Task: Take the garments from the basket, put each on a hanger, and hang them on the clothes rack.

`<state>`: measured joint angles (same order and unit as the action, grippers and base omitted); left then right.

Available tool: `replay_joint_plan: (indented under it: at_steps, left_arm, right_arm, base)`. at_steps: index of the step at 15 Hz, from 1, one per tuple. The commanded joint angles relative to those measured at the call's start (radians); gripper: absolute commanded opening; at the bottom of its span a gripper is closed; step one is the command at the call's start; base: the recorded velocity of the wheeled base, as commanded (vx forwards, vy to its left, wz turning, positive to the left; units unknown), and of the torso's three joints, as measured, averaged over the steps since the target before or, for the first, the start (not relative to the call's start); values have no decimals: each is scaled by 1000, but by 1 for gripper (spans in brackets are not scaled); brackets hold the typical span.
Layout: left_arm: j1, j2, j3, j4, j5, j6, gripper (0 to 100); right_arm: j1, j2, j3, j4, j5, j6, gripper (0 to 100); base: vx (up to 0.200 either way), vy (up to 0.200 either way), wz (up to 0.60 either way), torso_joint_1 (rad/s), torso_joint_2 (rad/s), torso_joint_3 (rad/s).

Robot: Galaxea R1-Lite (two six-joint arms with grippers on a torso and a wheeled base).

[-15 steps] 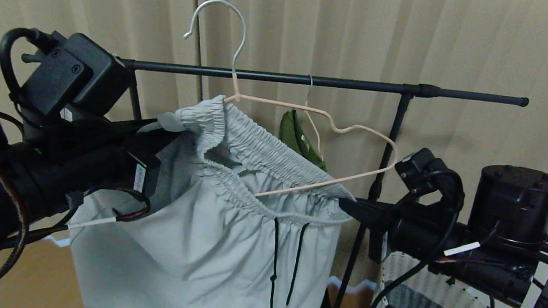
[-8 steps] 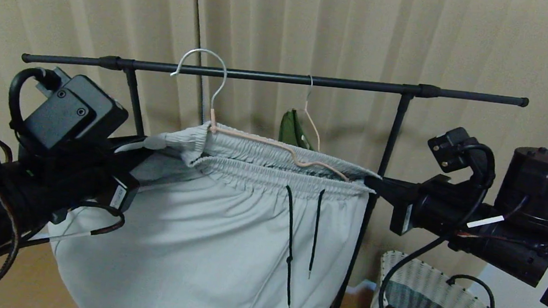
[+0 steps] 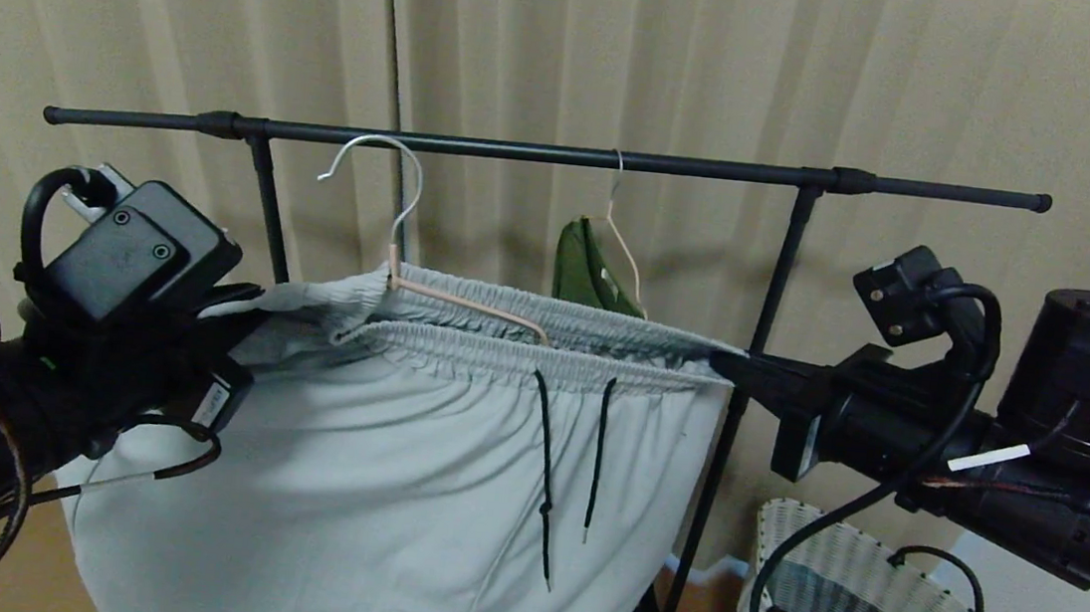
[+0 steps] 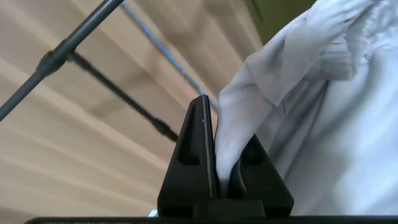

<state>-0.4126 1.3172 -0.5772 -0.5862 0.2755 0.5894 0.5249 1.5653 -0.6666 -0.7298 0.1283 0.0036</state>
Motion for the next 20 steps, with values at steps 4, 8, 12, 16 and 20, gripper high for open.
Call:
replay_joint_plan:
  at_steps: [4,8,12,16,20]
  left_arm:
    - [3,22,-9,0,65,-10,0]
    - [-3,20,-15,-1,65,-23,0]
    - [-6,23,-24,0,63,-36,0]
    - [-20,22,-26,-1,56,-37,0]
    - [-68,27,-24,-3,53,-36,0]
  right_arm:
    - [136,-50,24,-2,5,-1,0]
    - [155,-39,41,1,7,-1,0]
    - [168,-48,73,9,4,-2,100]
    - [153,-71,76,9,-1,-10,100]
    - [69,-73,81,3,4,-192,100]
  base:
    - [0,0,0,0,0,0]
    - [0,0,0,0,0,0]
    - [0,0,0,0,0,0]
    - [0,0,0,0,0,0]
    - [0,0,0,0,0,0]
